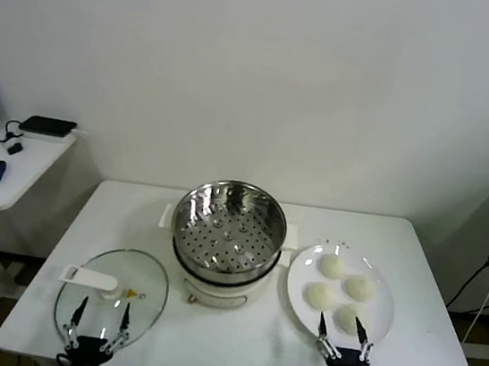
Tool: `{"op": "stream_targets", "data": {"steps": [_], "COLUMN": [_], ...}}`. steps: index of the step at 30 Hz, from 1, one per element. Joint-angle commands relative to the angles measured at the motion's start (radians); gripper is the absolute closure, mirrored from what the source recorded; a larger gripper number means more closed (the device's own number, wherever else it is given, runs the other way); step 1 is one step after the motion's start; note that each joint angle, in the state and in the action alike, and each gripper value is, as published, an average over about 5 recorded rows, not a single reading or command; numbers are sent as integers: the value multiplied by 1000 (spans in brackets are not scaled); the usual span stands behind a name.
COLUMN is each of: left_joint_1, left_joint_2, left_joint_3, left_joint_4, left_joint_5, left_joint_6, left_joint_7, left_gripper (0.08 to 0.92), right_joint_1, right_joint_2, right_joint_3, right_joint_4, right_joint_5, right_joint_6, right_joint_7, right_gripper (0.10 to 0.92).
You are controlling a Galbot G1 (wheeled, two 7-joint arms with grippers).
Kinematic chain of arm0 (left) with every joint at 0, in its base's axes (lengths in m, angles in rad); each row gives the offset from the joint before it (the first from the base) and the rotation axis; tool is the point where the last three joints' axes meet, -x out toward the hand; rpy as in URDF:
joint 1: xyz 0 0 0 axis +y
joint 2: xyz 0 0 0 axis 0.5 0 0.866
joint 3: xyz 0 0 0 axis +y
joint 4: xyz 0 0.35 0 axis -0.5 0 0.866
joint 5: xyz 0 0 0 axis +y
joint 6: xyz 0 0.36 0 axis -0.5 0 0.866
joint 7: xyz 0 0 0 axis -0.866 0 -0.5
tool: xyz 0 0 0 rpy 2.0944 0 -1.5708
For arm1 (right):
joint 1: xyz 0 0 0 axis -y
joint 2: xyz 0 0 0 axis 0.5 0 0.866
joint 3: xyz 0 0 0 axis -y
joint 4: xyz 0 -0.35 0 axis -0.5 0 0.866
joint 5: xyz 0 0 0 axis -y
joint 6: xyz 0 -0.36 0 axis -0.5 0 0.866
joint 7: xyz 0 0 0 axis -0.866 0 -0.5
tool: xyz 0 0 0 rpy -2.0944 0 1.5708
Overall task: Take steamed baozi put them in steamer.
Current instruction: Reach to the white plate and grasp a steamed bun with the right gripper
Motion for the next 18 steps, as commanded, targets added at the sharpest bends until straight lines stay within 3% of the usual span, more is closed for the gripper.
{"op": "stream_targets", "data": {"steps": [1, 13, 18], "left_joint_1": [0, -3, -3], "left_joint_2": [-36, -25, -21], "left_joint_3": [2, 12, 11], "left_joint_4": [-1, -2, -2], "left_joint_5": [2, 2, 2], "left_joint_6": [-2, -4, -7], "left_joint_7": [0, -1, -2], "left_gripper": [177, 177, 177], "right_joint_1": [113, 529, 769], "right_joint_2": [-37, -382, -548], "right_joint_3": [82, -121, -303], "right_joint_4": [74, 83, 19], "right_joint_5": [15, 144, 148], "right_joint_6": [-236, -728, -902], "right_joint_7": [-50, 3, -79], "right_gripper": [203, 203, 203]}}
